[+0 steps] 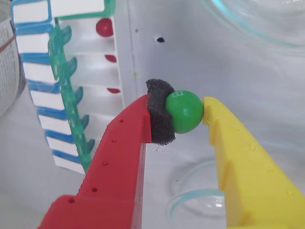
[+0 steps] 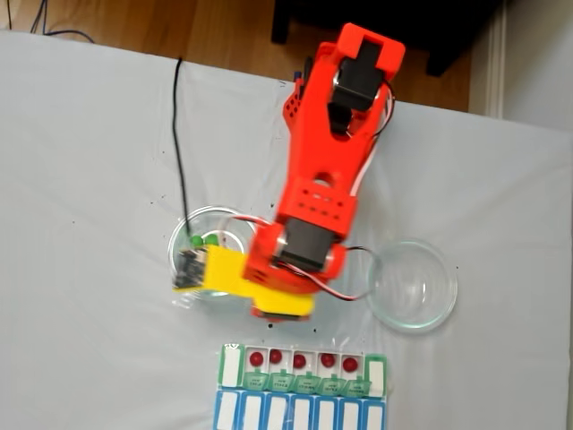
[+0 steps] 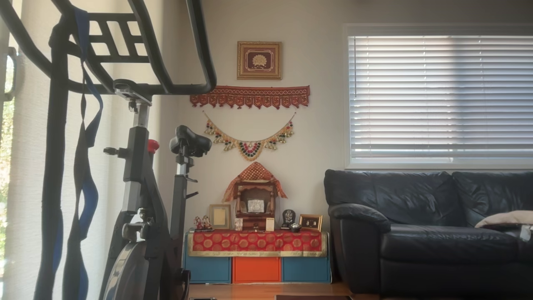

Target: Sort medicines into box.

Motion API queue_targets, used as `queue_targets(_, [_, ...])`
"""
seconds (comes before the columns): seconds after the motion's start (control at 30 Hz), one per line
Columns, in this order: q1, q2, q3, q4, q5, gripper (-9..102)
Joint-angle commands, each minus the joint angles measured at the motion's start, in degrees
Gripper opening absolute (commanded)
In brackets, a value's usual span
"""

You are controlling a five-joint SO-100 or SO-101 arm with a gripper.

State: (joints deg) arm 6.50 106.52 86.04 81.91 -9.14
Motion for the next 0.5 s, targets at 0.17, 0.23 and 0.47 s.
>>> queue_targets(0.17, [-10.63, 0.00, -2.64, -2.64, 5.98, 1])
queue_targets(0.23, [-12.22, 0.00, -1.67, -3.87, 6.68, 1])
queue_targets(0.47, [-15.56, -0.44, 2.02, -10.63, 10.20, 1])
